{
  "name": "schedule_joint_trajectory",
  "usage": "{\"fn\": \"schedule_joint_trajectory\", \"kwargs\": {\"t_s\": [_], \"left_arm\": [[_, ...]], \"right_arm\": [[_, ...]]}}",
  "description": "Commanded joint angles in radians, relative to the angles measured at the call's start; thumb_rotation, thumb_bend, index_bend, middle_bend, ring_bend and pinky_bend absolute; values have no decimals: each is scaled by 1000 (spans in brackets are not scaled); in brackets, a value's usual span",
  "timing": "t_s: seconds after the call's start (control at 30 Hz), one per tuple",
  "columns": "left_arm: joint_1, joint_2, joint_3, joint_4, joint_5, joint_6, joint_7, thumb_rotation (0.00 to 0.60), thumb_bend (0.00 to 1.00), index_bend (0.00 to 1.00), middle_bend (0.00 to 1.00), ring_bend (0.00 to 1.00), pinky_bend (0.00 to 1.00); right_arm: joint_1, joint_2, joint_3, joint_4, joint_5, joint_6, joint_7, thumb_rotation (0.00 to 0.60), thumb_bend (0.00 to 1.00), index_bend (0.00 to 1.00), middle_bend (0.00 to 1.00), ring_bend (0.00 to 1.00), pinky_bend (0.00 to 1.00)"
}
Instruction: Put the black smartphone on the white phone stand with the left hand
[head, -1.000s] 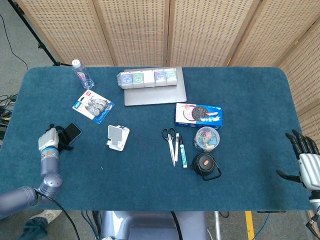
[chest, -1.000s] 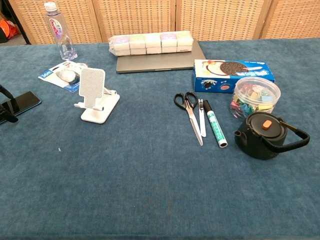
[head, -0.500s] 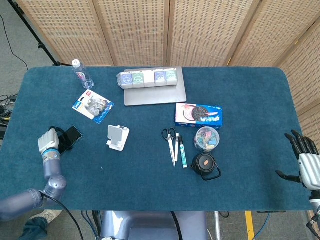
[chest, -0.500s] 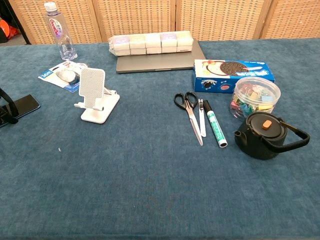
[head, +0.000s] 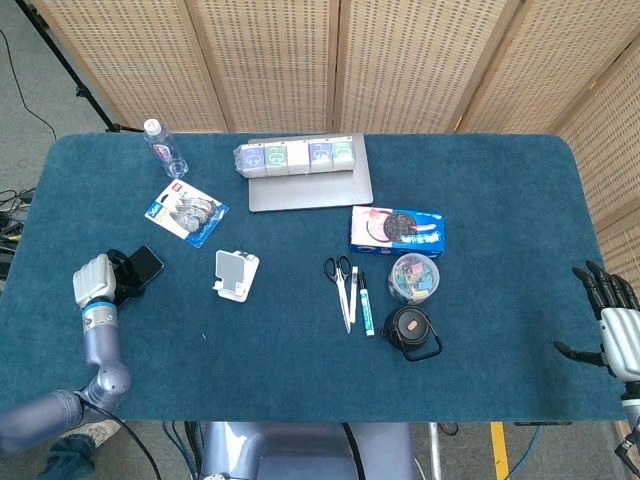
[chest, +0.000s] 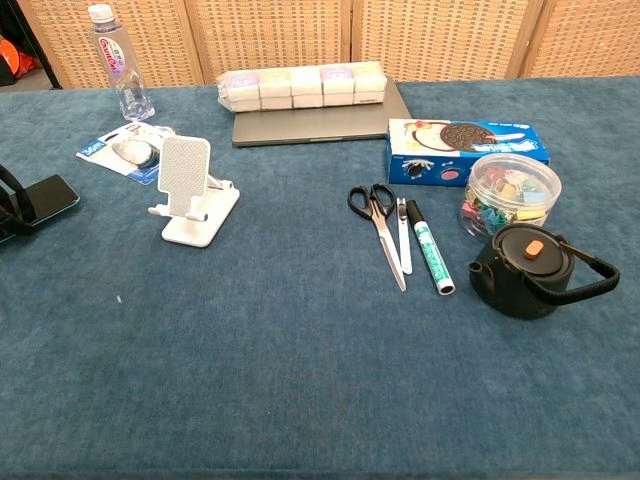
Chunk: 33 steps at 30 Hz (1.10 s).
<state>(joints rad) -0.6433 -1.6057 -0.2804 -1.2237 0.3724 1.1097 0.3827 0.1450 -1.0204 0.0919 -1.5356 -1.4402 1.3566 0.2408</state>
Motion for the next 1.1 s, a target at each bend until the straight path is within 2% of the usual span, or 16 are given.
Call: {"fn": "schedule_joint_trajectory", "kwargs": {"t_s": [0.03, 0.1, 0.23, 0.3, 0.33, 0.4, 0.43, 0.5, 0.63, 0.87, 1.03, 1.1], "left_arm": [[18, 30, -9, -38, 18, -1, -1, 600, 342, 662, 367, 365, 491], [25, 49, -7, -61, 47, -4, -5, 600, 344, 662, 367, 365, 491], [52, 92, 2, -98, 186, 19, -74, 600, 339, 664, 369, 365, 491], [68, 118, 26, -98, 306, 29, -129, 600, 335, 665, 371, 365, 491], [79, 156, 61, -90, 447, 35, -186, 600, 330, 666, 371, 365, 491], [98, 195, 102, -54, 624, 44, -311, 600, 324, 666, 371, 365, 491], [107, 209, 131, -6, 740, 67, -397, 600, 323, 666, 371, 365, 491], [114, 219, 177, 89, 897, 116, -519, 600, 318, 666, 371, 365, 491], [115, 183, 240, 352, 1122, 275, -671, 600, 313, 666, 371, 364, 491], [52, 81, 297, 762, 1342, 557, -776, 600, 298, 666, 371, 364, 489], [-12, 45, 353, 953, 1429, 641, -812, 600, 295, 666, 371, 364, 489], [-26, 40, 372, 991, 1449, 655, -809, 600, 291, 666, 371, 364, 488]], "right_arm": [[0, 0, 0, -1, -1, 0, 0, 600, 0, 0, 0, 0, 0], [1, -1, 0, -2, 0, -1, -3, 600, 0, 0, 0, 0, 0], [1, 0, 2, -5, 3, -2, -4, 600, 0, 0, 0, 0, 0], [2, 0, 2, -7, 4, -3, -6, 600, 0, 0, 0, 0, 0], [2, 0, 2, -6, 4, -4, -6, 600, 0, 0, 0, 0, 0], [2, 0, 0, -5, 3, -4, -6, 600, 0, 0, 0, 0, 0], [3, -1, 0, -6, 1, -6, -7, 600, 0, 0, 0, 0, 0], [3, -2, -1, -6, 0, -7, -10, 600, 0, 0, 0, 0, 0], [8, -8, -1, -4, 5, -16, -18, 600, 0, 0, 0, 0, 0], [26, -29, 14, -5, 49, -47, -68, 600, 0, 0, 0, 0, 0], [34, -45, 19, 1, 78, -67, -105, 600, 0, 0, 0, 0, 0], [35, -48, 20, 3, 82, -70, -113, 600, 0, 0, 0, 0, 0]]}}
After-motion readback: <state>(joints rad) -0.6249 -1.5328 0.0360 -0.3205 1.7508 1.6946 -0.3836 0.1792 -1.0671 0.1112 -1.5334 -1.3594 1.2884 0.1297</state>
